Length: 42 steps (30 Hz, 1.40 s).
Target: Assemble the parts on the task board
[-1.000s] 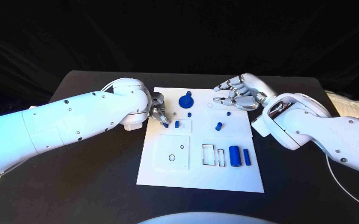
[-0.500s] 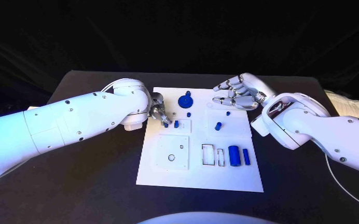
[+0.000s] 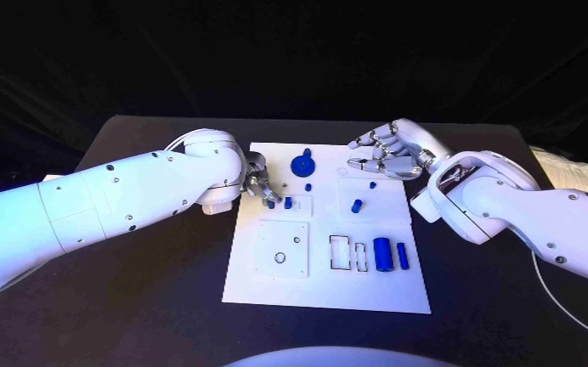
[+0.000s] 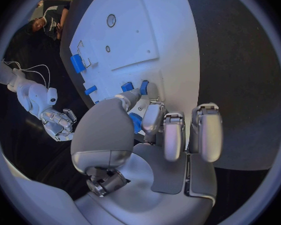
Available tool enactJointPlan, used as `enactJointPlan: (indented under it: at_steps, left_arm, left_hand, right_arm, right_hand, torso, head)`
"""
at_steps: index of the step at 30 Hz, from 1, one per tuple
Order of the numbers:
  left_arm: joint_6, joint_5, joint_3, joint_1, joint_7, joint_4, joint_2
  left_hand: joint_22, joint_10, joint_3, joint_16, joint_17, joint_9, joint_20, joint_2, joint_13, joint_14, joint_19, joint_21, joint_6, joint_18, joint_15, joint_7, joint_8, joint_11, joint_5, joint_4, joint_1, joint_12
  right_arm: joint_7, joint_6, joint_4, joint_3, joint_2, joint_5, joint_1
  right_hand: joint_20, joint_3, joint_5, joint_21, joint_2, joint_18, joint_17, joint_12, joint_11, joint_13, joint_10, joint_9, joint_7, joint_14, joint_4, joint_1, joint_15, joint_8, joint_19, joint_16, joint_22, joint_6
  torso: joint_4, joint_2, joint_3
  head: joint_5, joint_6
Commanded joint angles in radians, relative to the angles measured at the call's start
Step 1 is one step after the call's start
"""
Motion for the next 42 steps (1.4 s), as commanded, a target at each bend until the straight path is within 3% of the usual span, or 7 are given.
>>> enactJointPlan:
  at_steps: [1,27,32,34,36,39,42]
  left_arm:
    - [0.011,0.004,-0.002,-0.003,-0.029,-0.003,0.001]
    - [-0.206,0.071,0.005,-0.003,0.079,0.054,-0.068]
    - [-0.324,0.168,0.006,-0.003,0.208,0.051,-0.081]
    - [-0.378,0.213,0.006,-0.003,0.295,0.047,-0.085]
    - [-0.415,0.245,0.005,-0.003,0.373,0.042,-0.084]
    - [-0.448,0.245,0.004,-0.004,0.485,0.033,-0.074]
    - [-0.454,0.186,0.002,-0.005,0.568,0.024,-0.058]
  left_hand:
    - [0.209,-0.001,-0.01,0.003,0.263,0.002,-0.008,0.0,0.002,0.103,0.064,0.007,0.005,-0.012,-0.006,0.004,0.005,-0.001,0.003,0.004,-0.01,0.007]
    - [0.199,-0.014,-0.249,0.003,0.263,0.027,-0.013,0.045,-0.015,0.103,0.056,-0.012,-0.006,-0.007,-0.009,0.006,0.001,0.0,0.017,0.107,-0.12,-0.009]
    - [0.162,-0.056,-0.326,0.003,0.263,0.026,-0.007,0.03,-0.073,0.103,0.028,-0.062,-0.037,0.007,-0.002,0.019,-0.015,0.012,0.015,0.108,-0.134,-0.067]
    - [0.112,-0.142,-0.358,0.003,0.263,0.015,0.003,0.041,-0.208,0.103,-0.01,-0.133,-0.073,0.024,0.008,0.035,-0.04,0.027,0.016,0.11,-0.115,-0.202]
    - [-0.048,-0.3,-0.372,-0.119,0.096,-0.009,0.026,0.06,-0.408,0.038,-0.142,-0.362,-0.134,0.072,0.028,0.069,-0.08,0.059,0.017,0.095,-0.061,-0.416]
    - [-0.313,-0.435,-0.333,-0.419,-0.231,-0.058,0.056,0.07,-0.471,-0.16,-0.388,-0.76,-0.215,0.135,0.08,0.122,-0.134,0.109,0.021,0.038,0.118,-0.515]
    - [-0.371,-0.527,-0.274,-0.681,-0.481,-0.114,0.081,0.076,-0.56,-0.346,-0.445,-0.852,-0.24,0.135,0.108,0.154,-0.177,0.138,0.025,-0.018,0.267,-0.629]
  right_arm:
    - [0.003,0.011,0.002,0.0,0.0,-0.007,-0.001]
    - [0.009,0.011,-0.002,0.0,0.0,0.002,-0.001]
    - [0.008,0.012,-0.004,0.0,-0.001,0.002,-0.001]
    - [0.008,0.012,-0.004,0.0,-0.001,0.002,-0.001]
    - [0.008,0.012,-0.004,0.0,-0.001,0.003,-0.001]
    - [0.008,0.011,-0.005,0.0,-0.001,0.003,-0.001]
    - [0.008,0.011,-0.007,0.0,-0.001,0.003,-0.001]
  right_hand:
    - [-0.004,-0.007,0.007,-0.006,0.009,0.014,-0.002,-0.004,-0.002,-0.002,-0.005,-0.002,0.001,0.05,0.001,-0.004,-0.007,-0.005,-0.005,-0.003,-0.001,0.007]
    - [-0.004,-0.013,0.006,-0.014,0.009,0.016,-0.007,-0.008,-0.002,-0.005,-0.007,-0.002,0.001,0.048,0.005,-0.011,-0.006,-0.006,-0.011,-0.008,-0.012,0.005]
    - [-0.004,-0.013,0.006,-0.014,0.009,0.016,-0.007,-0.008,-0.002,-0.005,-0.007,-0.002,0.001,0.048,0.005,-0.011,-0.006,-0.006,-0.011,-0.008,-0.012,0.005]
    - [-0.004,-0.014,0.006,-0.015,0.009,0.017,-0.008,-0.008,-0.001,-0.006,-0.008,-0.003,0.001,0.048,0.006,-0.012,-0.006,-0.007,-0.012,-0.009,-0.013,0.004]
    - [-0.004,-0.014,0.006,-0.015,0.009,0.017,-0.008,-0.008,-0.001,-0.006,-0.008,-0.003,0.001,0.048,0.006,-0.012,-0.006,-0.007,-0.012,-0.009,-0.013,0.004]
    - [-0.004,-0.015,0.007,-0.015,0.009,0.017,-0.008,-0.008,-0.001,-0.006,-0.008,-0.003,0.002,0.048,0.006,-0.012,-0.006,-0.007,-0.012,-0.009,-0.013,0.004]
    - [-0.004,-0.014,0.007,-0.015,0.009,0.017,-0.01,-0.01,-0.002,-0.007,-0.008,-0.003,0.001,0.048,0.006,-0.012,-0.006,-0.007,-0.012,-0.01,-0.014,0.004]
  torso:
    - [-0.0006,0.0,-0.0003]
    - [0.0004,0.0,-0.0009]
    - [0.001,-0.001,-0.0004]
    - [0.0011,0.0,0.0]
    - [0.0013,0.0,0.0001]
    - [0.0008,0.0,-0.0008]
    - [-0.0005,0.0,-0.0014]
  head:
    - [0.0,0.001]
    - [-0.009,0.012]
    - [-0.009,0.014]
    - [-0.01,0.016]
    - [-0.012,0.017]
    - [-0.015,0.02]
    - [-0.017,0.021]
